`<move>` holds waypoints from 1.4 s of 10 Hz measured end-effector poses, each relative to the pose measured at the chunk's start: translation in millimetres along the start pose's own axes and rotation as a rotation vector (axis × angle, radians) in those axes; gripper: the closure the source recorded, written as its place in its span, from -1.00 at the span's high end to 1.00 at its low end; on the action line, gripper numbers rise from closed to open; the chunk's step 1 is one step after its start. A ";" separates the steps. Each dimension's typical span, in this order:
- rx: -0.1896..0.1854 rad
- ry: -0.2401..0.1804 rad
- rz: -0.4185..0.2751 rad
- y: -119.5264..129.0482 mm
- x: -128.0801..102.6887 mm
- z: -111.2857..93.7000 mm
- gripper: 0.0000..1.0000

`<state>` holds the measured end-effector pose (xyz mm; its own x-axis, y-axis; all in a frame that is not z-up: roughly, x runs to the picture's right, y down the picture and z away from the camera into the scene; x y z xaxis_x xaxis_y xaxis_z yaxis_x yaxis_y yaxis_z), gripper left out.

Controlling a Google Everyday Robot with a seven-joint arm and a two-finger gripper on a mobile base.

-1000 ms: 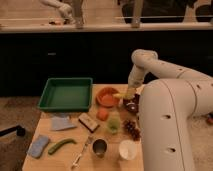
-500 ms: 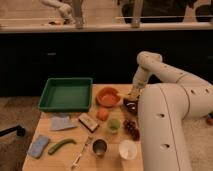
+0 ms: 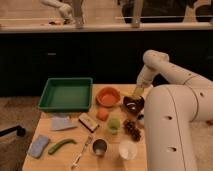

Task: Place banana in purple bowl

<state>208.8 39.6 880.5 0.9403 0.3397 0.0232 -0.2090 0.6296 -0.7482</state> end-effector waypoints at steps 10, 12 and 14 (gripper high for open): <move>-0.031 -0.010 0.017 -0.6 10.9 7.9 -0.42; -0.031 -0.010 0.017 -0.6 10.9 7.9 -0.02; -0.031 -0.009 0.017 -0.6 10.8 7.9 0.38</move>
<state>217.0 48.4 886.5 0.9340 0.3570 0.0163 -0.2164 0.6014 -0.7691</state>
